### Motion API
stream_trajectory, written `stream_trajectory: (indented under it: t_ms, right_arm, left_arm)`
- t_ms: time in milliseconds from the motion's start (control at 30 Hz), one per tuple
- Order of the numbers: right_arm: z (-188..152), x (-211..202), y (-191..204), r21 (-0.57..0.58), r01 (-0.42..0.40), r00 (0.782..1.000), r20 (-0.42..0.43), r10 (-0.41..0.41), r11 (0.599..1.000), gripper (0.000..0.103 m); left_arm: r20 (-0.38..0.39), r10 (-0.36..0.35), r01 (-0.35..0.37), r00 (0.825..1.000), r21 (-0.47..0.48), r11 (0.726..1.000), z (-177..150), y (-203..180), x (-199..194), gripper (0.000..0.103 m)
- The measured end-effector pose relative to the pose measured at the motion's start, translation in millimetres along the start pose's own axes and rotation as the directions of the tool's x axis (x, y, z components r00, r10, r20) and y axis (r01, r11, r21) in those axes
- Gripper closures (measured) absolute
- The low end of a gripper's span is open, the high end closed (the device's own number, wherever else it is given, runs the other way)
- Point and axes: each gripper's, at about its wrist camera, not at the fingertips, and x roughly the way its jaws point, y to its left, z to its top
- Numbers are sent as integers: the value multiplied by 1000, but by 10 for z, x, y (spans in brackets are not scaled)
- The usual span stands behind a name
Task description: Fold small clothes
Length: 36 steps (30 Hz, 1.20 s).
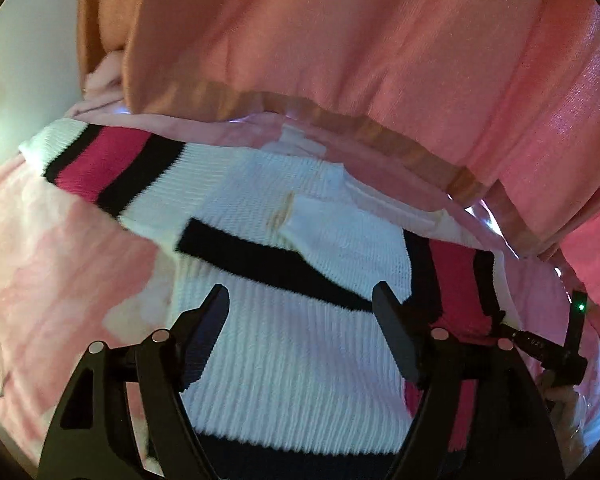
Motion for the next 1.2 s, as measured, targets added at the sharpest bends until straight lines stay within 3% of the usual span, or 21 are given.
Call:
stream_trajectory:
  t_ms: [67, 167, 233, 333, 367, 433, 500, 567, 633, 700, 800, 833, 1000, 1067, 1100, 1133, 1167, 1200]
  right_arm:
    - [119, -192, 128, -72, 51, 994, 96, -44, 996, 90]
    - [336, -543, 57, -85, 152, 965, 229, -129, 985, 91]
    - [392, -482, -113, -54, 201, 958, 221, -184, 978, 91]
    - [247, 17, -186, -88, 254, 966, 70, -248, 963, 87]
    - [222, 4, -105, -111, 297, 951, 117, -285, 948, 83]
    - [281, -78, 48, -138, 330, 942, 114, -316, 934, 80]
    - [277, -346, 191, -108, 345, 928, 192, -321, 932, 69]
    - [191, -567, 339, -112, 377, 906, 248, -342, 919, 56]
    - [62, -742, 520, -141, 385, 895, 296, -333, 912, 48]
    - [-66, -855, 658, -170, 364, 898, 325, -297, 916, 47]
    - [-225, -850, 918, -227, 316, 915, 330, -232, 921, 44]
    - [-296, -857, 985, -238, 312, 917, 328, -226, 920, 44]
    - [-448, -574, 1295, -314, 246, 952, 257, -168, 917, 43]
    - [-500, -494, 1398, -343, 264, 951, 249, -184, 902, 43]
    - [-538, -442, 1433, -360, 275, 950, 245, -195, 891, 43]
    - [-559, -413, 1456, -368, 282, 949, 242, -201, 886, 43]
    - [-574, -379, 1470, -379, 288, 949, 238, -208, 879, 43]
    - [-590, -363, 1482, -382, 290, 949, 235, -211, 878, 43]
  left_arm:
    - [-23, 6, -6, 1000, 12, 1000, 7, -14, 104, 31]
    - [-34, 3, -2, 999, 27, 1000, 37, -6, 182, 31]
    - [-36, 13, -12, 999, 35, 999, 33, 34, 225, 31]
    - [-66, 47, -45, 997, 32, 998, 39, 149, 355, 31]
    - [-72, 59, -57, 996, 21, 998, 62, 216, 379, 31]
    - [-65, 73, -75, 995, -28, 997, 173, 448, 384, 30]
    - [-26, 105, -107, 994, -104, 989, 345, 808, 348, 20]
    - [1, 167, -163, 986, -206, 965, 540, 1291, 337, 17]
    - [-10, 196, -188, 981, -343, 921, 710, 1854, 367, 17]
    - [-20, 214, -200, 977, -455, 868, 817, 2330, 419, 17]
    - [-39, 305, -266, 952, -602, 753, 956, 3069, 502, 17]
    - [-46, 323, -279, 945, -624, 730, 983, 3196, 527, 17]
    - [-62, 353, -301, 934, -669, 679, 1112, 3576, 761, 17]
    - [-35, 377, -307, 926, -651, 694, 1209, 3578, 817, 18]
    - [-36, 379, -313, 925, -641, 701, 1242, 3579, 843, 26]
    - [-39, 390, -328, 920, -621, 712, 1294, 3561, 883, 43]
    - [-48, 398, -344, 916, -605, 718, 1337, 3550, 920, 50]
    - [-60, 410, -363, 910, -593, 719, 1368, 3534, 945, 64]
